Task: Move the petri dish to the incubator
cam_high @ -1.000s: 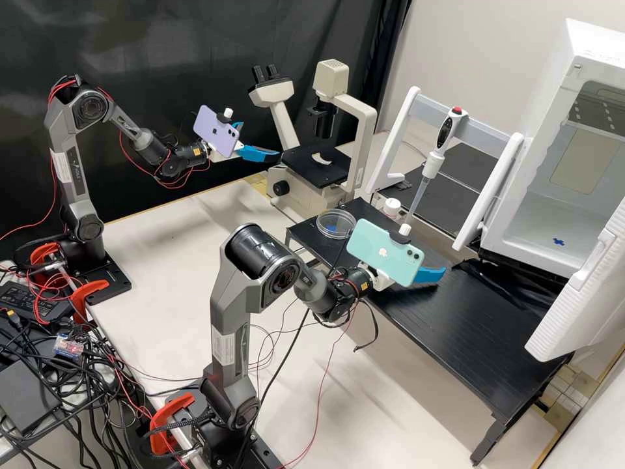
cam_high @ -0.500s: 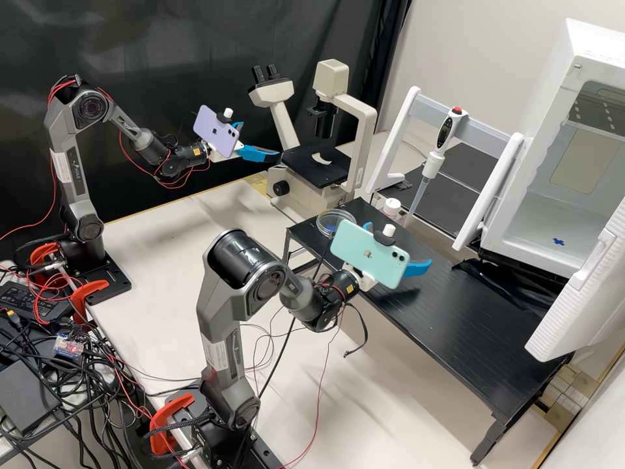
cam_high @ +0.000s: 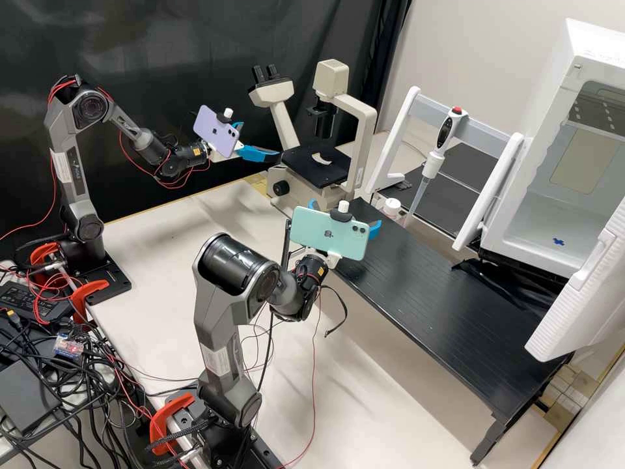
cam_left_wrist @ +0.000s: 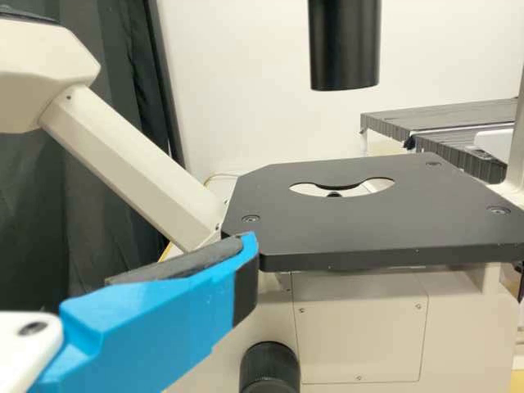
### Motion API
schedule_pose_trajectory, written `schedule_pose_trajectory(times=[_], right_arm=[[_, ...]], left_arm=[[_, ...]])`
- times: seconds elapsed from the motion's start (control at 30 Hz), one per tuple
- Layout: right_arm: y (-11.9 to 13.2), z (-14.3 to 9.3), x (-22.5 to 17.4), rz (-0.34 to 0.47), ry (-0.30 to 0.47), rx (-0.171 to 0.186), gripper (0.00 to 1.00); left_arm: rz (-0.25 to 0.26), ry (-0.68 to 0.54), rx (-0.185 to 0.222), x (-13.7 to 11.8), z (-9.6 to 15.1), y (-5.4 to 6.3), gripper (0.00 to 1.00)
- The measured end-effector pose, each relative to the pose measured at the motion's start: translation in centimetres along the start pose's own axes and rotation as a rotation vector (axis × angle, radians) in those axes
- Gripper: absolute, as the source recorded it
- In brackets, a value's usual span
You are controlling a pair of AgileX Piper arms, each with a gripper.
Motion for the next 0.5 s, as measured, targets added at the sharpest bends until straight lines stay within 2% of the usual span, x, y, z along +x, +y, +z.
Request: schedule_pose_trajectory(times=[0.3, 0.5], right_arm=[[-2.8, 1.1, 1.6, -0.105, -0.026, 0.013, 1.00], [-3.2, 1.7, 2.3, -0.120, -0.040, 0.010, 1.00]], left_arm=[[0.000, 0.000, 0.000, 0.0, 0.0, 0.0, 1.00], [0.000, 0.000, 0.000, 0.0, 0.0, 0.0, 1.00]])
